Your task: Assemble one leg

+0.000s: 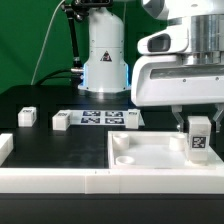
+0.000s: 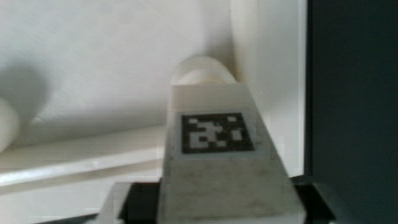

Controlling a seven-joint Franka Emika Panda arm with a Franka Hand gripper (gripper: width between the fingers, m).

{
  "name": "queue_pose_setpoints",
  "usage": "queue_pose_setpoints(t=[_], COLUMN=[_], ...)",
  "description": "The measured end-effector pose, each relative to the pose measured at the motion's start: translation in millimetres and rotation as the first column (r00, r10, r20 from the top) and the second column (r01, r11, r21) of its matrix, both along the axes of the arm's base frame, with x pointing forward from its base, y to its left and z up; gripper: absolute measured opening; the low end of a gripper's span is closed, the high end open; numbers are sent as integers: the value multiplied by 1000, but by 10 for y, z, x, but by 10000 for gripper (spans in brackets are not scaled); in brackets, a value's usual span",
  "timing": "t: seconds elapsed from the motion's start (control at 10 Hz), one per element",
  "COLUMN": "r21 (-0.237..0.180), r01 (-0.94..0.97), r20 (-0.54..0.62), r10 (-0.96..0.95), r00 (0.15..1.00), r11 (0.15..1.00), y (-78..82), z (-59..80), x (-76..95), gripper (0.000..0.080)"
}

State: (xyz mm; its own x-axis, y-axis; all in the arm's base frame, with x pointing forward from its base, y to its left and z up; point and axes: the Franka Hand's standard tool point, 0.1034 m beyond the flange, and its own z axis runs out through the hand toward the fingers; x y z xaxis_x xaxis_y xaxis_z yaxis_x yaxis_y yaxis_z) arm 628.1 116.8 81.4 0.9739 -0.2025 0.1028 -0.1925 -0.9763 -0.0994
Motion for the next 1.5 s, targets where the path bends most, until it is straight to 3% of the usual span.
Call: queue_pose_setpoints(t=[0.3, 0.7, 0.8, 1.1, 1.2, 1.4, 1.5], r21=[68, 131, 130, 124, 118, 126, 133], r01=[308, 697, 797, 884, 937, 914, 889], r20=[6, -97, -140, -200, -239, -229, -217], r10=[-310, -690, -785, -861, -906, -886, -863], r00=[951, 717, 603, 468, 349, 404, 457], r11=[949, 705, 589, 451, 329, 385, 437], y=[-48, -42, 4, 75, 104, 113, 99], z=[-3, -23, -36, -45, -44, -45, -41], x=[-13, -61, -86, -106, -110, -113, -105], gripper=[297, 297, 297, 297, 297, 297, 479])
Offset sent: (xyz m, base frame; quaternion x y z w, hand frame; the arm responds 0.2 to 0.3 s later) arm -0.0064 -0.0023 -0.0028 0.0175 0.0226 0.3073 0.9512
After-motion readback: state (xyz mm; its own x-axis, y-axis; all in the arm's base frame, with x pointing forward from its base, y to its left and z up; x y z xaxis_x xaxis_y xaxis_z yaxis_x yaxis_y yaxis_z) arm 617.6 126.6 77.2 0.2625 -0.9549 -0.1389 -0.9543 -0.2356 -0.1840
